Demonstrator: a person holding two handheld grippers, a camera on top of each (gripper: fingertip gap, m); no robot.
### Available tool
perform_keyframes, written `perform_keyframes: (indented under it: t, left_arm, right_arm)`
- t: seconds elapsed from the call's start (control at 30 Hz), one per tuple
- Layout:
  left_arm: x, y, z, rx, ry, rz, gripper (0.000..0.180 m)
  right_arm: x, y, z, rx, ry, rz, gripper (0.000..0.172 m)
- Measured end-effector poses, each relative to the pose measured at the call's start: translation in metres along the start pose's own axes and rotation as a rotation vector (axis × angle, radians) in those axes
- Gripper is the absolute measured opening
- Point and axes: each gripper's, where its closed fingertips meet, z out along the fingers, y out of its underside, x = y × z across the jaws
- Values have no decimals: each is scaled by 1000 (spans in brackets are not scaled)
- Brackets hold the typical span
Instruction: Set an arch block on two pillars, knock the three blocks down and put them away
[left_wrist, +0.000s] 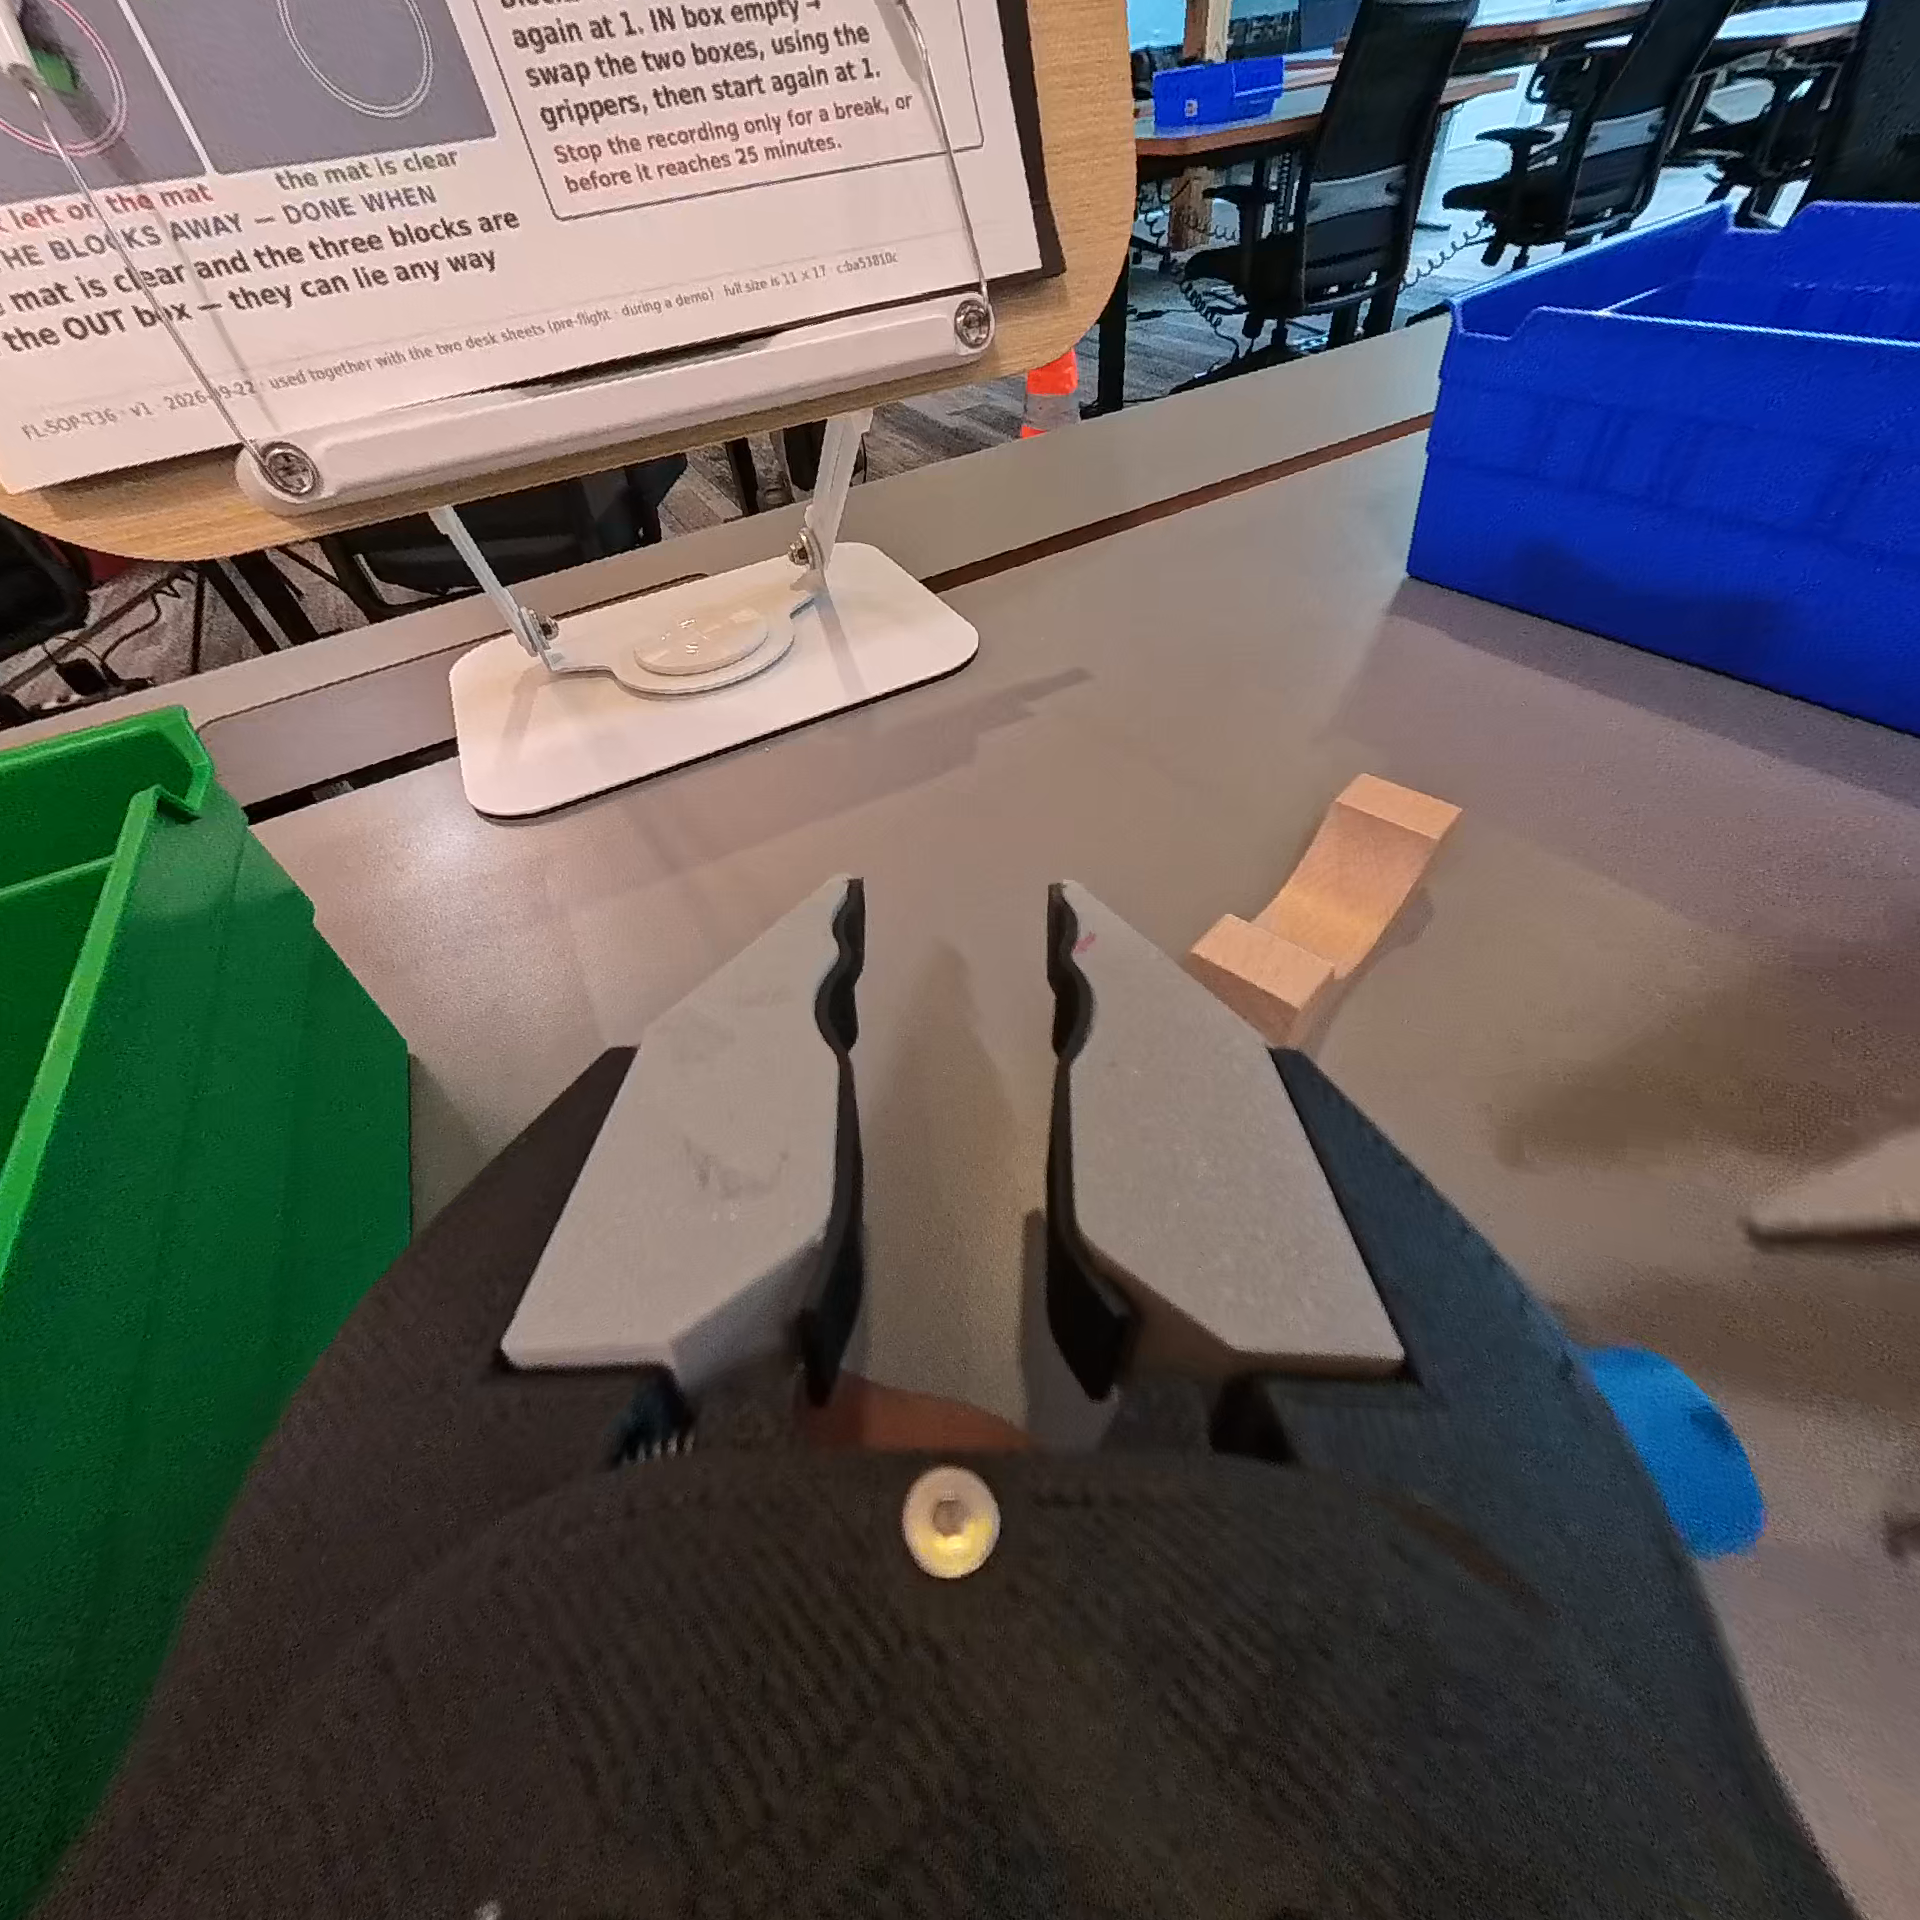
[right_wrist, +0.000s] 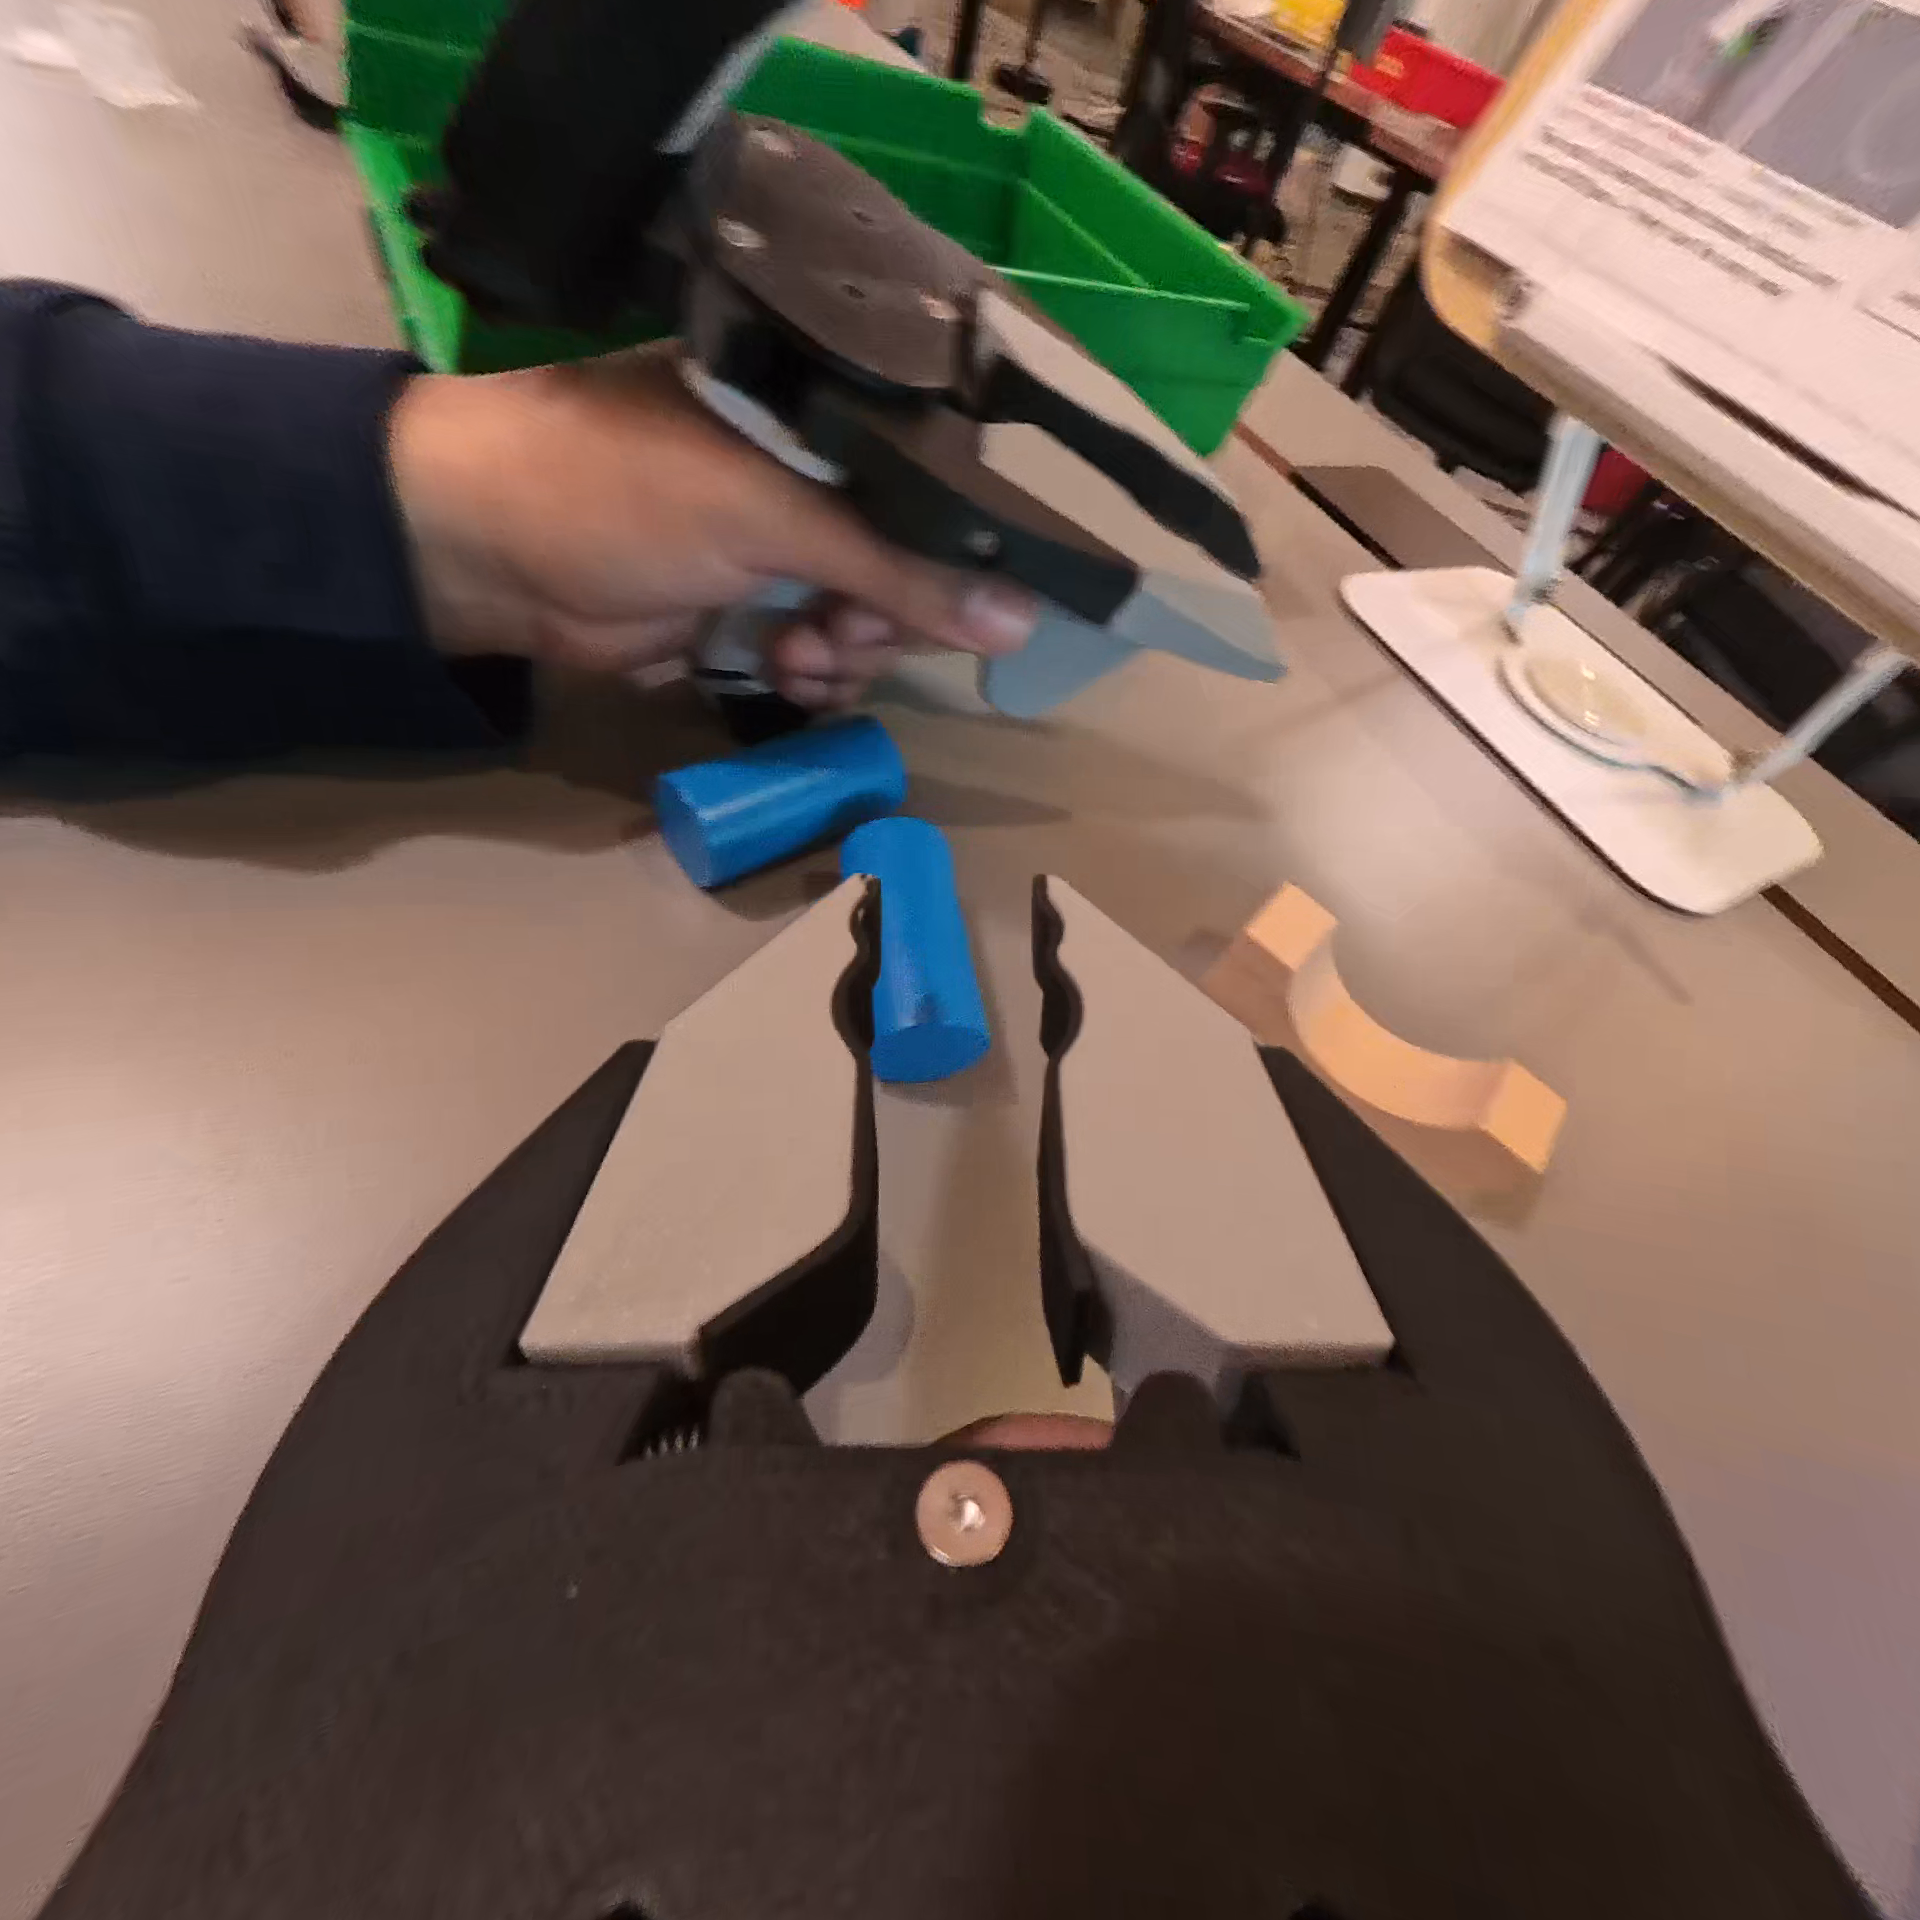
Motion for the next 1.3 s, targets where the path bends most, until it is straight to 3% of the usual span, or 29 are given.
perform_keyframes:
  t: [0.1,0.13,0.2,0.27,1.3]
  left_arm:
    - [0,0,0,1,-4,4,33]
    - [0,0,0,1,-4,6,33]
    - [0,0,0,2,-4,5,33]
    - [0,0,0,1,-2,3,33]
    - [4,0,-1,1,9,9,34]
  right_arm:
    - [-29,18,16,-127,-94,-32,28]
    - [-31,24,21,-171,-73,-71,38]
    - [-19,29,27,-217,47,-150,33]
    - [-21,33,30,-247,41,-178,33]
    - [31,65,12,-364,181,25,29]
